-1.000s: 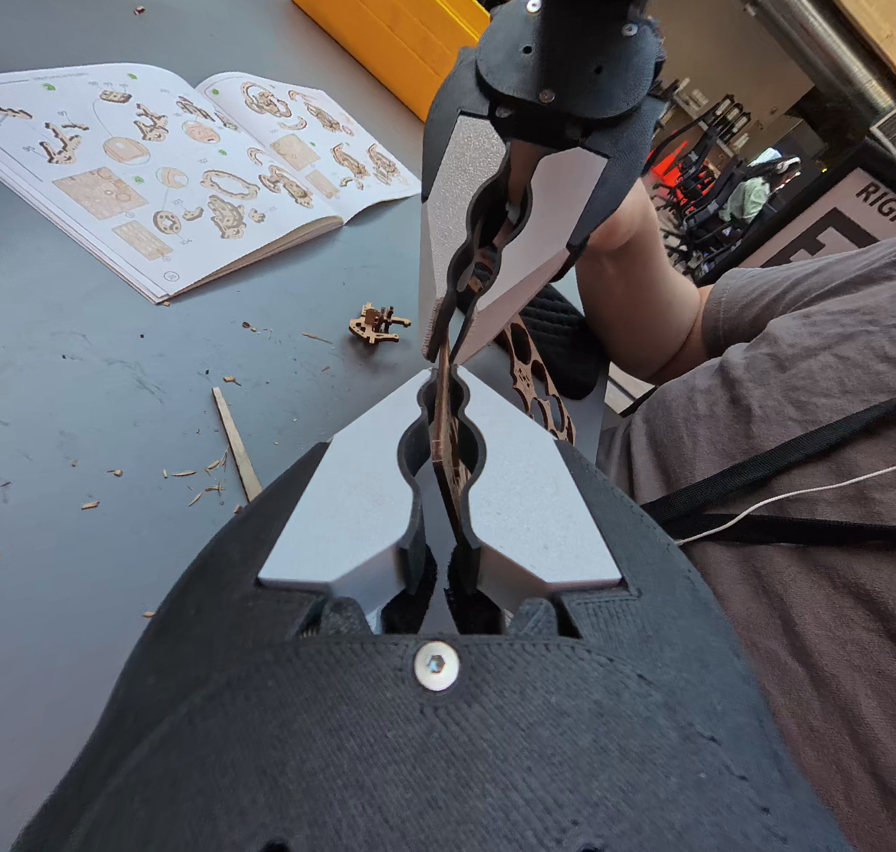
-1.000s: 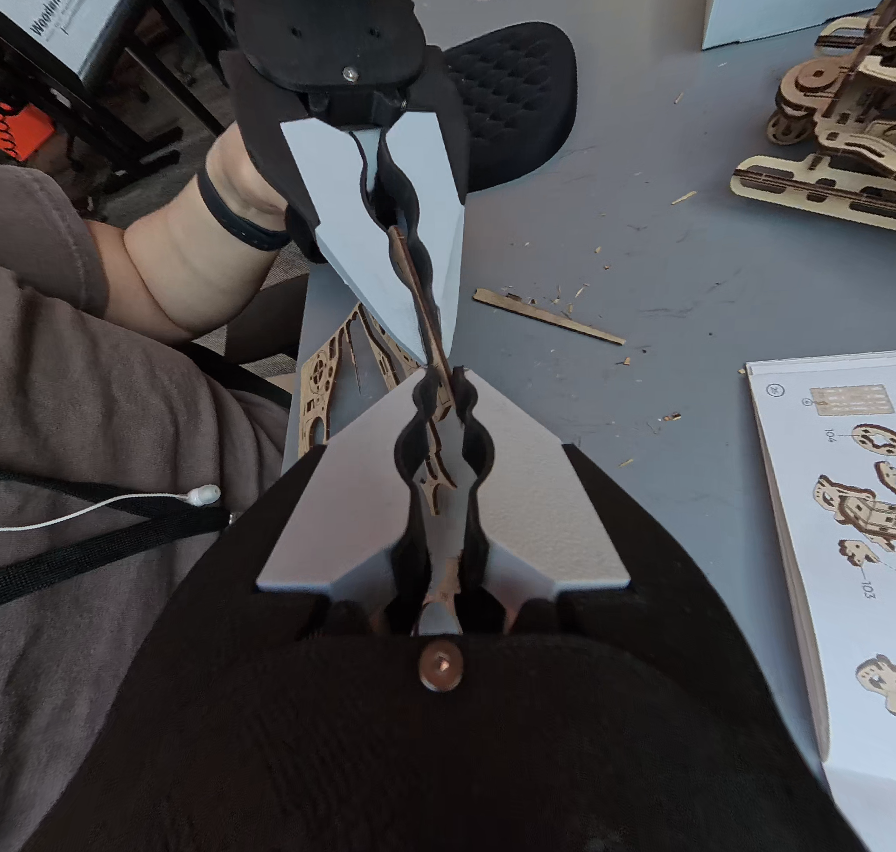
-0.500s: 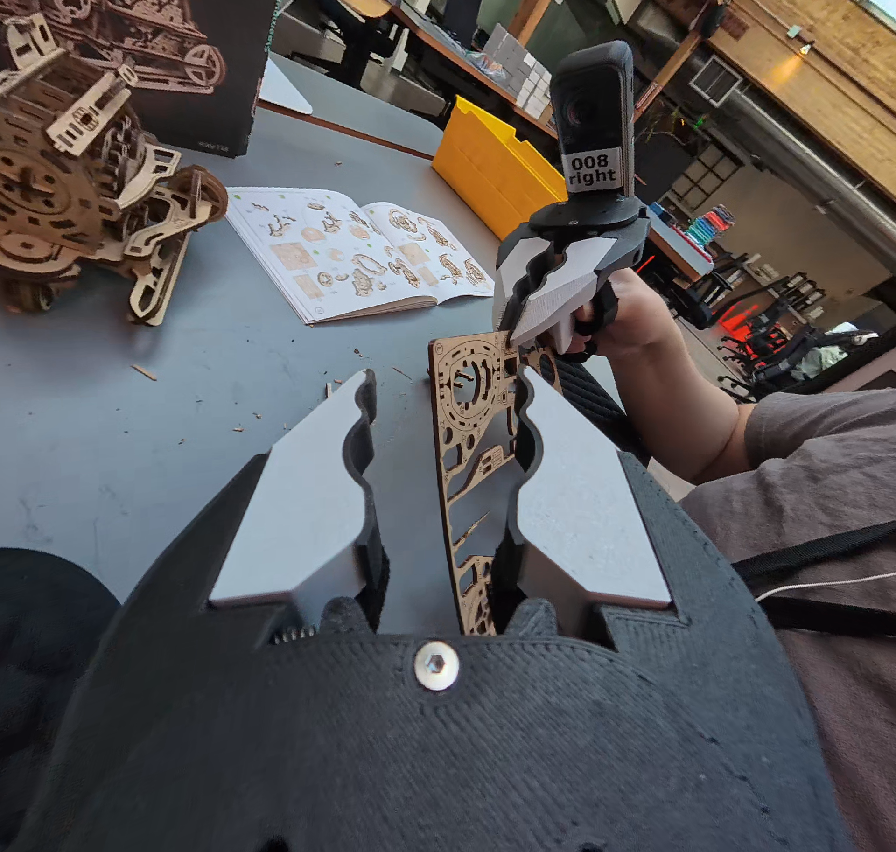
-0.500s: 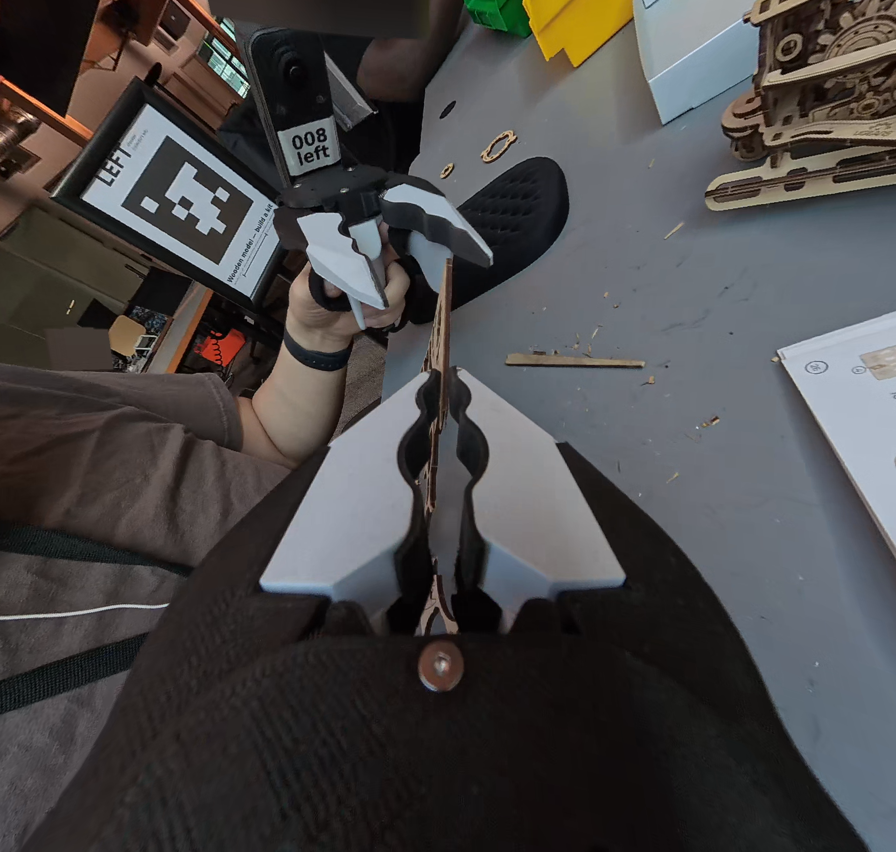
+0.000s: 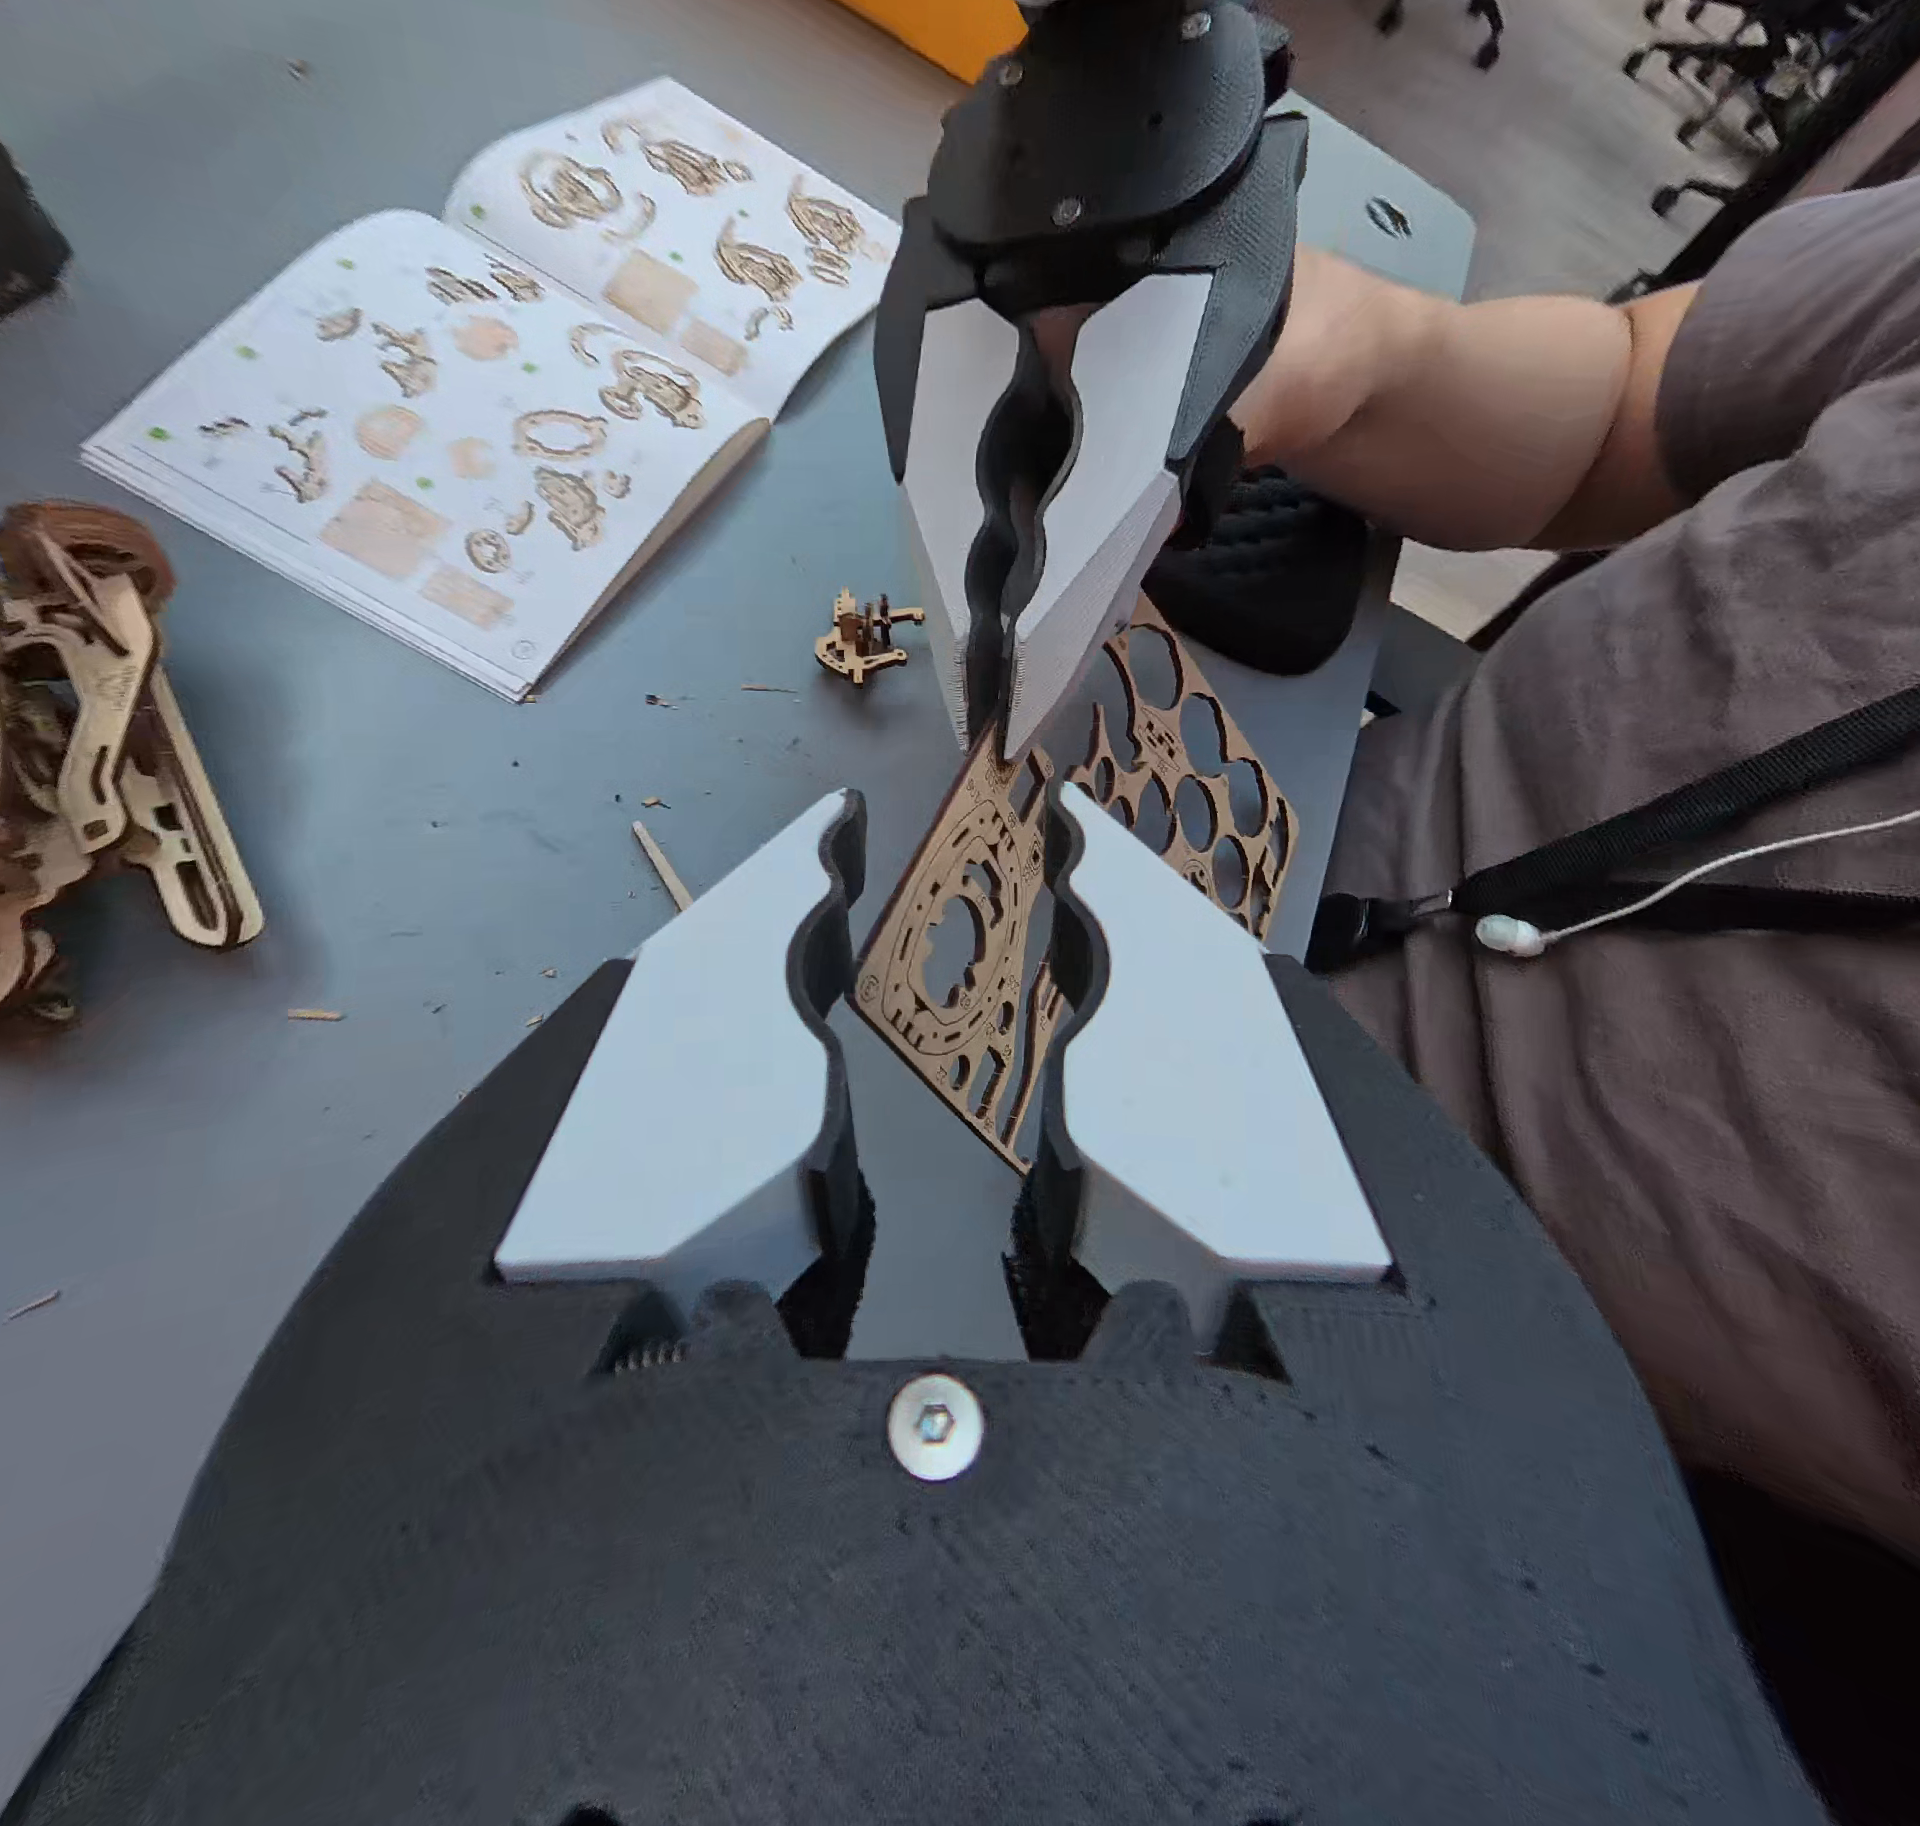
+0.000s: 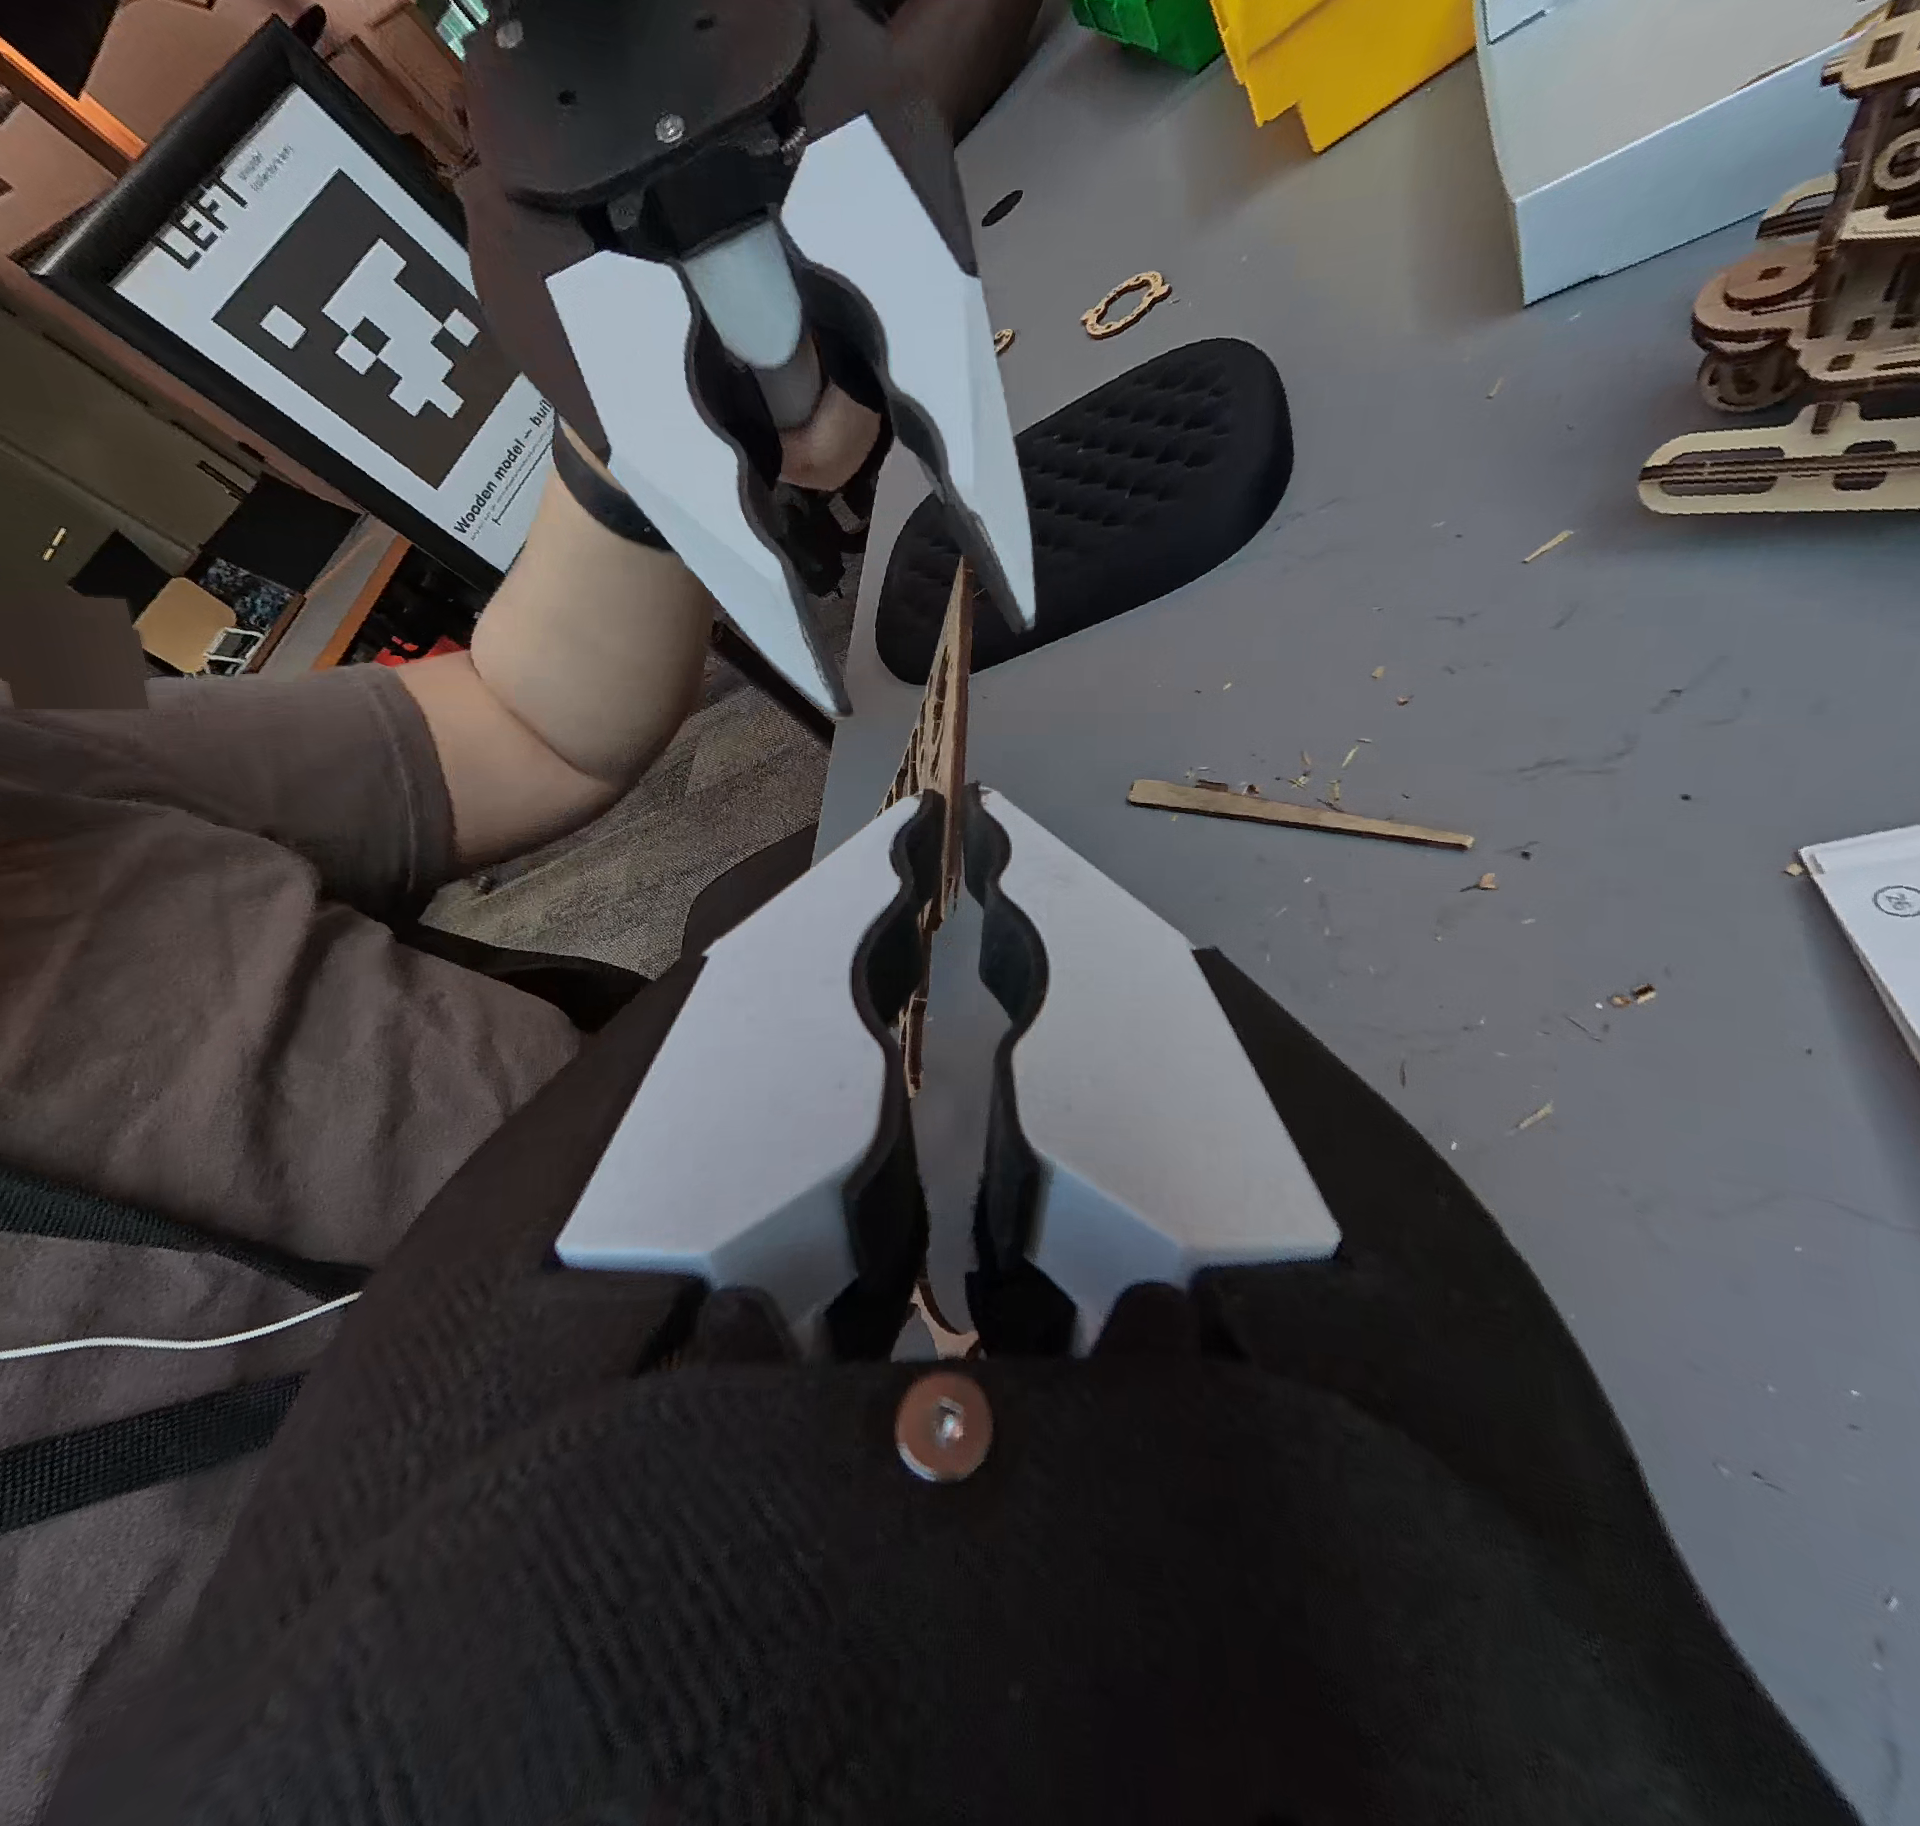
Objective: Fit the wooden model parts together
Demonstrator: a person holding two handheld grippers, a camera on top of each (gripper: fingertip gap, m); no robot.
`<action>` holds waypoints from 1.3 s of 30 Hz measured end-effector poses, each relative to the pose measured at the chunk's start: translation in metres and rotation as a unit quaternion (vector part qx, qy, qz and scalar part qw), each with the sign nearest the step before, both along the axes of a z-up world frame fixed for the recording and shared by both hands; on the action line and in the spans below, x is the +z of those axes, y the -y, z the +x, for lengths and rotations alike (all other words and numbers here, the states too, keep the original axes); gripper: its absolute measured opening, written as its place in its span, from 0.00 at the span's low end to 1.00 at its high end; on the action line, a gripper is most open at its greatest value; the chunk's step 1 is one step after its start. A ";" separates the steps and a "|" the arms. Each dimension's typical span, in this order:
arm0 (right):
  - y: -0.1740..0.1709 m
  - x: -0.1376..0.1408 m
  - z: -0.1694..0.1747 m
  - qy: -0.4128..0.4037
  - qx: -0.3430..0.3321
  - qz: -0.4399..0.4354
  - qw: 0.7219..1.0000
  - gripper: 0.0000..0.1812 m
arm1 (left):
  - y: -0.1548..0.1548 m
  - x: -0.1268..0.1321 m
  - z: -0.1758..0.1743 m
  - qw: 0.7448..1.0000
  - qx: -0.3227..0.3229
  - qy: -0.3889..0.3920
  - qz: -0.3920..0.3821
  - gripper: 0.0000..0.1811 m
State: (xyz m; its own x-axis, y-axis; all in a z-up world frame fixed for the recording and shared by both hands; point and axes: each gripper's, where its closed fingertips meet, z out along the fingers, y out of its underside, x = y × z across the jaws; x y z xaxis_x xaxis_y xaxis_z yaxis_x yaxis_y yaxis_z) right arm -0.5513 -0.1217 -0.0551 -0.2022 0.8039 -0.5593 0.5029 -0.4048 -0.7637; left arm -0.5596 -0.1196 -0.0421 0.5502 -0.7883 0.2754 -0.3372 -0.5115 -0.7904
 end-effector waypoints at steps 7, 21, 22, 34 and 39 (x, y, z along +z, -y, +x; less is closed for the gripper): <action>0.000 -0.004 0.001 -0.004 -0.005 0.017 1.000 0.01 | -0.002 -0.018 0.014 0.992 -0.094 -0.059 -0.064 0.03; -0.012 -0.003 0.001 -0.015 -0.037 0.040 0.998 0.07 | 0.005 -0.023 0.015 0.987 -0.100 -0.043 -0.122 0.01; -0.019 0.006 0.002 -0.032 -0.065 0.040 0.997 0.12 | 0.005 -0.021 0.013 0.987 -0.093 -0.035 -0.124 0.01; 0.024 0.027 0.006 -0.036 -0.142 0.041 0.988 0.09 | 0.018 -0.003 -0.004 0.995 0.007 0.044 -0.090 0.00; 0.019 0.002 -0.003 -0.003 -0.178 0.076 0.981 0.14 | 0.031 0.005 -0.002 0.995 0.002 0.071 -0.072 0.00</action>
